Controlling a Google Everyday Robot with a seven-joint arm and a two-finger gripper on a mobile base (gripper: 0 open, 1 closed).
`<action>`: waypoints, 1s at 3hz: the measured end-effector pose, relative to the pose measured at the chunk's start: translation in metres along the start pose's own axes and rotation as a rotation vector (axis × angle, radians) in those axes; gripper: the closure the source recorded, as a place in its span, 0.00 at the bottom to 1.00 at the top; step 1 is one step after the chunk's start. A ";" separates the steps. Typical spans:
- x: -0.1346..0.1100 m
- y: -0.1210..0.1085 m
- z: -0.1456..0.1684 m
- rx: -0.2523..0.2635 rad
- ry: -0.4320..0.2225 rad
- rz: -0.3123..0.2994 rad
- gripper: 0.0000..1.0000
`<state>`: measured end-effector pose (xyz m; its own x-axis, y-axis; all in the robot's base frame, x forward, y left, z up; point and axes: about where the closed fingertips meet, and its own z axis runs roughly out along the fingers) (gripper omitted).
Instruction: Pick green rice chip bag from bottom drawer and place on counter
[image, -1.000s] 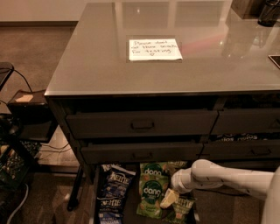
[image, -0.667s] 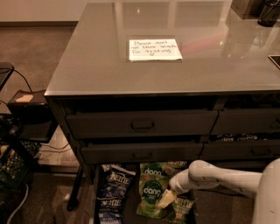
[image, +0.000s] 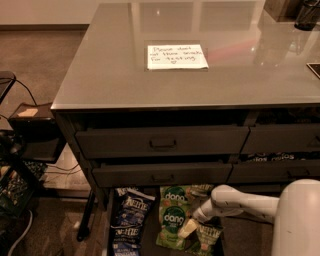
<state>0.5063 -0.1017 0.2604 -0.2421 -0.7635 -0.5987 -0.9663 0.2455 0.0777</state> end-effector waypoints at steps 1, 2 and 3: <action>0.009 -0.007 0.018 -0.016 0.006 -0.002 0.00; 0.014 -0.014 0.033 -0.039 0.011 -0.012 0.00; 0.021 -0.019 0.047 -0.063 0.029 -0.018 0.00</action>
Offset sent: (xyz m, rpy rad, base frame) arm 0.0246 0.0060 -0.0522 -0.0060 0.0324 0.0544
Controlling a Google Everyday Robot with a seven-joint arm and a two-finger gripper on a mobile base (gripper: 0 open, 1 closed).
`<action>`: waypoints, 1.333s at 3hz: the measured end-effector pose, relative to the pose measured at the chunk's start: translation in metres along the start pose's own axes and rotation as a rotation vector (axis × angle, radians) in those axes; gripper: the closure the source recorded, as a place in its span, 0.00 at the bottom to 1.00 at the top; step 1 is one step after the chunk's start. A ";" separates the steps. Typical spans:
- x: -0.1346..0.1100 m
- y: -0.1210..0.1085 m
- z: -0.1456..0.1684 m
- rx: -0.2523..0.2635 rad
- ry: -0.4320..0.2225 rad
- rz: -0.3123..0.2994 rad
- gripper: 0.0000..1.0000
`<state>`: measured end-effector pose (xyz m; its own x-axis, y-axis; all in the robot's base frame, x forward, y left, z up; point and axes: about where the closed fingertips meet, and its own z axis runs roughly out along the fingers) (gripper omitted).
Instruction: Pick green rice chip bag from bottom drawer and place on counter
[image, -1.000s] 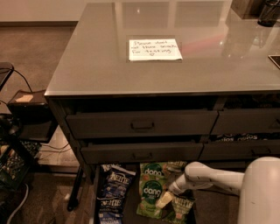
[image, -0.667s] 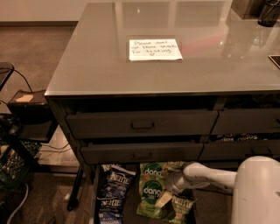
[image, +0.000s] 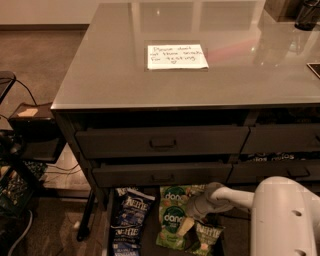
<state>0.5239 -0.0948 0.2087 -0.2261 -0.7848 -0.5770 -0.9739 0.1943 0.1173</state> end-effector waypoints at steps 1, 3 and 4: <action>0.007 -0.008 0.008 -0.010 0.023 -0.001 0.00; 0.033 -0.020 0.015 -0.027 0.093 0.032 0.19; 0.038 -0.014 0.006 -0.039 0.079 0.067 0.43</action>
Offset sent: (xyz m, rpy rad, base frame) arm 0.0228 -0.0219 -0.0381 -0.1042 0.0522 0.0127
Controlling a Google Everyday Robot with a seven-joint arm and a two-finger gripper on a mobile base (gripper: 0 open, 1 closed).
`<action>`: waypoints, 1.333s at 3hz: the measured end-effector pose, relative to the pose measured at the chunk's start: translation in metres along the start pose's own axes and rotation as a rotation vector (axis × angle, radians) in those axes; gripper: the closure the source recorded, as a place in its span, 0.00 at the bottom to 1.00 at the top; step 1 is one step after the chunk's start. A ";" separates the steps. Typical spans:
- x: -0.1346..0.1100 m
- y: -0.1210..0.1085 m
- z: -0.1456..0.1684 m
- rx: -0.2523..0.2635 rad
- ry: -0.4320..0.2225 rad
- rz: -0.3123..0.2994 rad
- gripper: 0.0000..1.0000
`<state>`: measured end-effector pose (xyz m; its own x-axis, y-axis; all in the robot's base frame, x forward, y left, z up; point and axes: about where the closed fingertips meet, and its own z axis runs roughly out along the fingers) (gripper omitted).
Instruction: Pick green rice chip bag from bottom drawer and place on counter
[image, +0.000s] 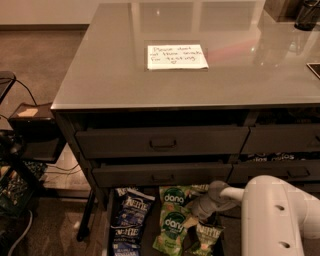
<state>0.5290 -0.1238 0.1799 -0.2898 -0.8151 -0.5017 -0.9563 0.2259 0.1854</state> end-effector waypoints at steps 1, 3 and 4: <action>0.001 0.011 -0.013 -0.005 -0.032 0.021 0.66; -0.016 0.036 -0.050 0.019 -0.134 -0.005 1.00; -0.036 0.049 -0.074 0.034 -0.205 -0.033 1.00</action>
Offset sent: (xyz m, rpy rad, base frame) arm -0.0275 -0.0124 0.0553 0.1080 -0.0355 -0.0360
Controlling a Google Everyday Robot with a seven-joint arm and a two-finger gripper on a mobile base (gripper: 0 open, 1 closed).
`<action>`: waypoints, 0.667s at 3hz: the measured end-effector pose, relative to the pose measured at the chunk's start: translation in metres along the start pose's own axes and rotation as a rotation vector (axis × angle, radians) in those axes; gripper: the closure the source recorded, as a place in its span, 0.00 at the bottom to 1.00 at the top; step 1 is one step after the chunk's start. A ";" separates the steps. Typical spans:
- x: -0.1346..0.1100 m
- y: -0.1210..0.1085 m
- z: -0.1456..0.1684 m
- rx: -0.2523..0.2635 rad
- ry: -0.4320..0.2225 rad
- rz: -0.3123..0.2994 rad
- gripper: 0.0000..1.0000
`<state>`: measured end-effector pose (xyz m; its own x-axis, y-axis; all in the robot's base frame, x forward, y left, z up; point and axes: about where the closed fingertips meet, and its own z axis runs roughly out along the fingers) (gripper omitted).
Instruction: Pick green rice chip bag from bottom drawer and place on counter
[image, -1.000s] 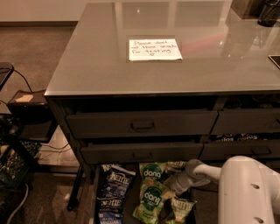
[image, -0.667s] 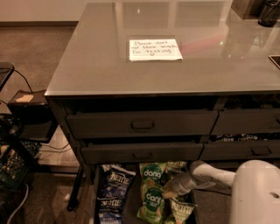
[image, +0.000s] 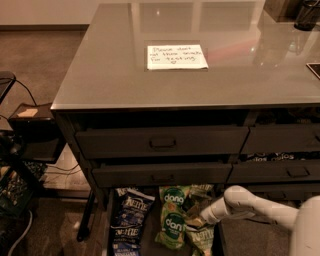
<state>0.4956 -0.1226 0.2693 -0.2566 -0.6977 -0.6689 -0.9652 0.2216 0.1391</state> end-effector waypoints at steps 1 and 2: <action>-0.036 0.015 -0.023 -0.010 -0.061 -0.030 1.00; -0.075 0.025 -0.052 -0.002 -0.086 -0.081 1.00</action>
Offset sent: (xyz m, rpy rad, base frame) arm -0.0059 0.0307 0.1647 0.0947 -0.1468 0.0861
